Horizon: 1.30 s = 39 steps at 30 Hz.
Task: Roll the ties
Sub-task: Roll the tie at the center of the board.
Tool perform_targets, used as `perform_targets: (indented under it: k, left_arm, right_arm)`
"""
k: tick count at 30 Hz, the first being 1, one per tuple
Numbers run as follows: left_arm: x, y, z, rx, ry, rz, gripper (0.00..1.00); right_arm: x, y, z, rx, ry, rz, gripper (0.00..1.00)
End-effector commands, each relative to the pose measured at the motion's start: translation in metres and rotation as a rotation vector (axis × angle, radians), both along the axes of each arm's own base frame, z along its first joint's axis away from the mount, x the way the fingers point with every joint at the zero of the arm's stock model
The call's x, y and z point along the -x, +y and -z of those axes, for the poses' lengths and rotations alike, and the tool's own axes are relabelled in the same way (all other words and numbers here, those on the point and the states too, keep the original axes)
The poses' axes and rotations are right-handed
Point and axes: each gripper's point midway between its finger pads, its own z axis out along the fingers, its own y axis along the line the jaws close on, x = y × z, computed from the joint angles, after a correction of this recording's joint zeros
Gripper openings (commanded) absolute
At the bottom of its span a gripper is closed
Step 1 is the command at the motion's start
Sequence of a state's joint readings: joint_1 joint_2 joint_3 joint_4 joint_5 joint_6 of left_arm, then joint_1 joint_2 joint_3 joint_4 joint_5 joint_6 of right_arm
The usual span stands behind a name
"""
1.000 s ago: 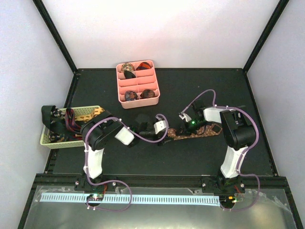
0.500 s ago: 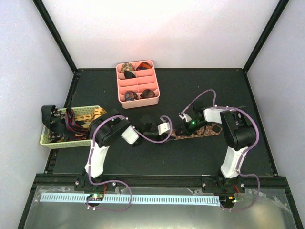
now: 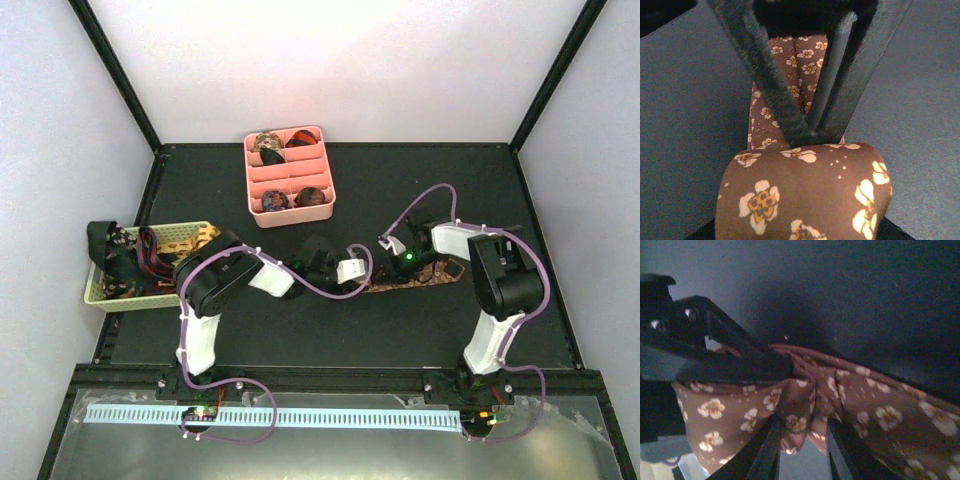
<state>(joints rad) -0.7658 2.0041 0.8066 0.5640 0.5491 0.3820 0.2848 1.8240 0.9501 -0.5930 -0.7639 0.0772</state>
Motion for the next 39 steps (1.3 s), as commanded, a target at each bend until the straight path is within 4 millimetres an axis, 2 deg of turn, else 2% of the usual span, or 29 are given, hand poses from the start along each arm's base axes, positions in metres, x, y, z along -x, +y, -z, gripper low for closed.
perform_targets:
  k: [1,6,13,16,21,24,30,34,36,39]
  left_arm:
    - [0.023,0.046,0.069,-0.314,0.151,-0.042,0.31]
    - [0.028,0.051,0.080,-0.375,0.176,-0.033,0.30]
    - [0.030,0.053,0.083,-0.413,0.170,-0.028,0.29]
    - [0.030,0.053,0.083,-0.416,0.171,-0.030,0.29]
    - [0.030,0.052,0.082,-0.413,0.172,-0.029,0.30]
    - [0.031,0.052,0.083,-0.414,0.176,-0.027,0.30]
    - [0.032,0.051,0.081,-0.408,0.177,-0.019,0.30]
    - [0.031,0.047,0.077,-0.389,0.183,-0.018,0.36]
    - [0.026,0.041,0.066,-0.341,0.186,-0.024,0.46]
    - [0.011,0.026,0.039,-0.225,0.166,-0.035,0.64]
  right_arm:
    - [0.009,-0.024,-0.003,0.078,0.018,-0.026,0.28]
    - [0.012,-0.023,-0.024,0.020,0.001,-0.037,0.37]
    - [-0.007,0.001,-0.056,-0.123,-0.029,0.032,0.54]
    - [-0.006,0.011,-0.055,-0.124,-0.010,0.024,0.54]
    - [-0.006,0.009,-0.031,-0.043,0.016,0.022,0.52]
    - [-0.011,0.006,-0.021,-0.008,0.012,0.028,0.39]
    - [-0.014,-0.001,-0.009,0.050,0.009,0.031,0.04]
    - [-0.009,-0.005,-0.006,0.066,0.017,0.021,0.02]
    - [-0.004,-0.010,-0.001,0.081,0.030,0.018,0.02]
    - [-0.001,-0.021,0.007,0.116,0.043,0.026,0.02]
